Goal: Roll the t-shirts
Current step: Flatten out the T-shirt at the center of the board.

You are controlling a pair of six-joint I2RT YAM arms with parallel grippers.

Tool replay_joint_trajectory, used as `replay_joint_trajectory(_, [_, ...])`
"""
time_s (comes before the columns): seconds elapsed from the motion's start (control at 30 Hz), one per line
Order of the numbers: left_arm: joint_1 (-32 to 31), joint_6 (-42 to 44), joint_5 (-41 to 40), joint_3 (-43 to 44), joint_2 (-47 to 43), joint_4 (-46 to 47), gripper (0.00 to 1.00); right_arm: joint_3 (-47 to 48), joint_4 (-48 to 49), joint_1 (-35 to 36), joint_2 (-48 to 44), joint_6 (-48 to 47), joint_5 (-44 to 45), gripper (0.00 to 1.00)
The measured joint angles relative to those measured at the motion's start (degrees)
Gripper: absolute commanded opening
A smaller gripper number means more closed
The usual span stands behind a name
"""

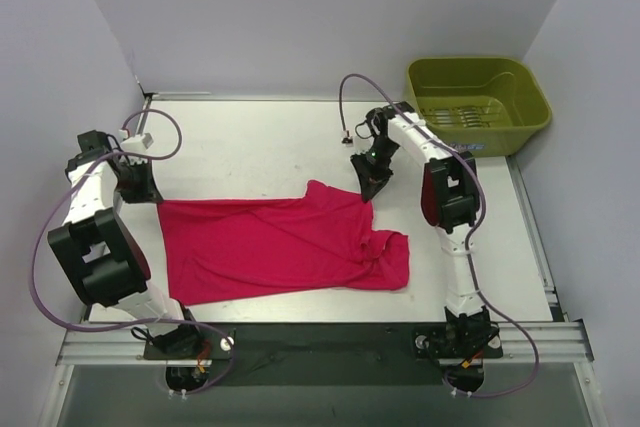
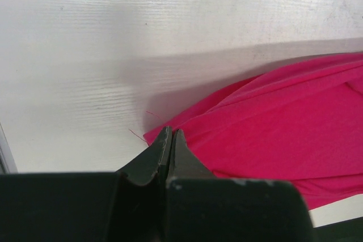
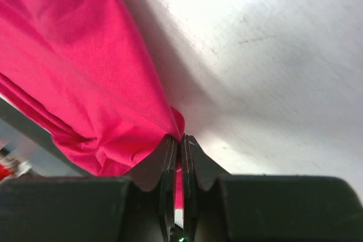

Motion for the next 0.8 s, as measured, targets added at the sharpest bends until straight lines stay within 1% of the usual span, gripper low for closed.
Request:
replay_joint_trajectory(0.03, [-0.1,-0.1,0.1,0.0,0.0,0.0,0.0,-1.0,1.1,-0.1,-1.6,-0.8,0.5,0.0])
replay_joint_trajectory(0.1, [-0.2,-0.3,0.7,0.0,-0.2,0.2,0.0,-6.1,4.9,0.2,-7.1,-3.0,1.8,0.0])
replay_joint_trajectory(0.17, [-0.2,-0.6,1.3,-0.2,-0.8,0.5,0.0,-14.2,9.3,1.7,-15.4,-7.5,3.4,0.0])
replay_joint_trajectory(0.2, [-0.3,-0.7,1.6,-0.4,-1.3,0.6,0.0,-18.0,10.1,3.1,-20.0,-10.0,4.2,0.01])
replay_joint_trajectory(0.27, [-0.3,-1.0,2.4,-0.9,-2.6,0.9,0.0,-26.1,12.6,7.7,-29.2,-15.9,5.2,0.09])
replay_joint_trajectory(0.3, [-0.3,-1.2,2.7,-1.2,-3.2,0.9,0.0,-29.5,13.4,10.2,-32.8,-18.3,5.4,0.14])
replay_joint_trajectory(0.33, [-0.3,-1.2,3.0,-1.3,-3.6,0.9,0.0,-33.3,13.6,13.3,-36.7,-21.2,5.2,0.3])
replay_joint_trajectory(0.37, [-0.3,-1.2,3.2,-1.5,-3.9,1.0,0.0,-36.7,13.5,16.5,-39.9,-24.0,4.5,0.35])
replay_joint_trajectory(0.43, [-0.3,-1.1,3.8,-1.8,-4.4,1.0,0.0,-41.7,10.8,22.0,-43.5,-29.3,1.9,0.41])
replay_joint_trajectory(0.5, [-0.3,-0.5,4.2,-2.4,-4.7,1.0,0.0,-43.0,6.6,23.8,-42.9,-31.7,-0.5,0.42])
replay_joint_trajectory(0.57, [-0.3,0.6,4.4,-3.3,-5.0,0.8,0.0,-41.4,4.2,21.6,-39.5,-30.7,-3.2,0.43])
replay_joint_trajectory(0.6, [-0.3,1.2,4.4,-3.8,-5.3,0.7,0.0,-39.1,3.2,19.2,-36.7,-28.8,-5.2,0.47])
replay_joint_trajectory(0.67, [-0.3,2.7,4.4,-5.5,-6.2,0.3,0.0,-32.8,3.5,12.7,-30.5,-22.6,-9.1,0.47])
replay_joint_trajectory(0.7, [-0.3,3.4,4.4,-6.3,-6.8,0.0,0.0,-29.9,5.2,9.2,-27.7,-19.1,-10.3,0.47])
replay_joint_trajectory(0.77, [-0.3,4.6,4.4,-7.4,-7.7,-0.7,0.0,-27.3,9.6,3.1,-24.3,-13.7,-10.0,0.47])
replay_joint_trajectory(0.8, [-0.3,4.9,4.4,-7.7,-8.0,-0.9,0.0,-27.0,10.4,1.5,-23.7,-12.4,-9.6,0.47])
